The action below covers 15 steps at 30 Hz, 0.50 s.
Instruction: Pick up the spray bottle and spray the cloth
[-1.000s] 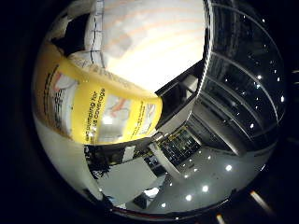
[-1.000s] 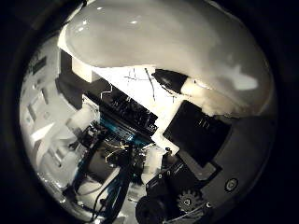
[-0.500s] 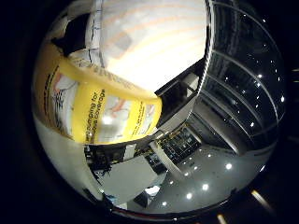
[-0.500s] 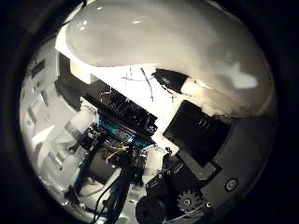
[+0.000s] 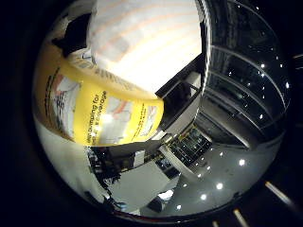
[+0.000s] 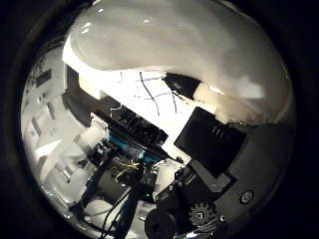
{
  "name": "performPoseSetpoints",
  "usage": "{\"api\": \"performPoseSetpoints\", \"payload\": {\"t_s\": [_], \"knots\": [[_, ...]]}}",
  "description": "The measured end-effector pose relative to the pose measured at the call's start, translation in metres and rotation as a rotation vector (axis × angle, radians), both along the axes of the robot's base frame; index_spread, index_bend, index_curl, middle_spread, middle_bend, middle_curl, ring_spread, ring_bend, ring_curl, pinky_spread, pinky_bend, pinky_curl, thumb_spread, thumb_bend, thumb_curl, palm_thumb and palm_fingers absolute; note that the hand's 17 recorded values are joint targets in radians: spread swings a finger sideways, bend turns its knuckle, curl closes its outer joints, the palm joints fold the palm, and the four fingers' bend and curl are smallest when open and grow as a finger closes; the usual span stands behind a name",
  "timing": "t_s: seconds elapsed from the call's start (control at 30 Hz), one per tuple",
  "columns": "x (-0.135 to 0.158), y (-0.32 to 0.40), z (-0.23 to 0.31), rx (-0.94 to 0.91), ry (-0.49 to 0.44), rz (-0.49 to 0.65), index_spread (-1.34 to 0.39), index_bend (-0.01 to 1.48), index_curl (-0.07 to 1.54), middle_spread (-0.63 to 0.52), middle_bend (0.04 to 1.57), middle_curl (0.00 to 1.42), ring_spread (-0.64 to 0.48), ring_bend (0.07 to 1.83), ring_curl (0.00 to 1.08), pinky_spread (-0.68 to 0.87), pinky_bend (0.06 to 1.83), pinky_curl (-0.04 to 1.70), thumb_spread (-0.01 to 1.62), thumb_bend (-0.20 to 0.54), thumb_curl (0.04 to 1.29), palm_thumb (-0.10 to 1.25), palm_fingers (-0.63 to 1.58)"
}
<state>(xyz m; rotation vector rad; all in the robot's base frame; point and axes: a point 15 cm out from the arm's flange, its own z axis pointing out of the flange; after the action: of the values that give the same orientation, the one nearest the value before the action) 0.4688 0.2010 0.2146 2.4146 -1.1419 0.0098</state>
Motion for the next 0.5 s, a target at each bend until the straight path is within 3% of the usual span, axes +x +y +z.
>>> {"api": "performPoseSetpoints", "payload": {"t_s": [0.2, 0.37, 0.5], "knots": [[0.0, 0.024, -0.004, 0.152, 0.014, -0.06, -0.17, 1.22, 0.69, -0.07, 1.39, 0.61, -0.17, 1.47, 0.63, -0.14, 0.99, 1.46, 1.02, -0.013, 0.67, 1.06, 1.19], [-0.002, 0.067, 0.01, 0.432, 0.059, -0.192, -0.17, 1.22, 0.69, -0.07, 1.38, 0.61, -0.17, 1.47, 0.63, -0.14, 0.99, 1.46, 1.02, -0.012, 0.67, 1.07, 1.19], [0.007, 0.106, 0.047, 0.658, 0.039, -0.272, -0.17, 1.22, 0.69, -0.07, 1.38, 0.61, -0.17, 1.48, 0.63, -0.14, 0.98, 1.47, 1.02, -0.013, 0.67, 1.07, 1.19]]}}
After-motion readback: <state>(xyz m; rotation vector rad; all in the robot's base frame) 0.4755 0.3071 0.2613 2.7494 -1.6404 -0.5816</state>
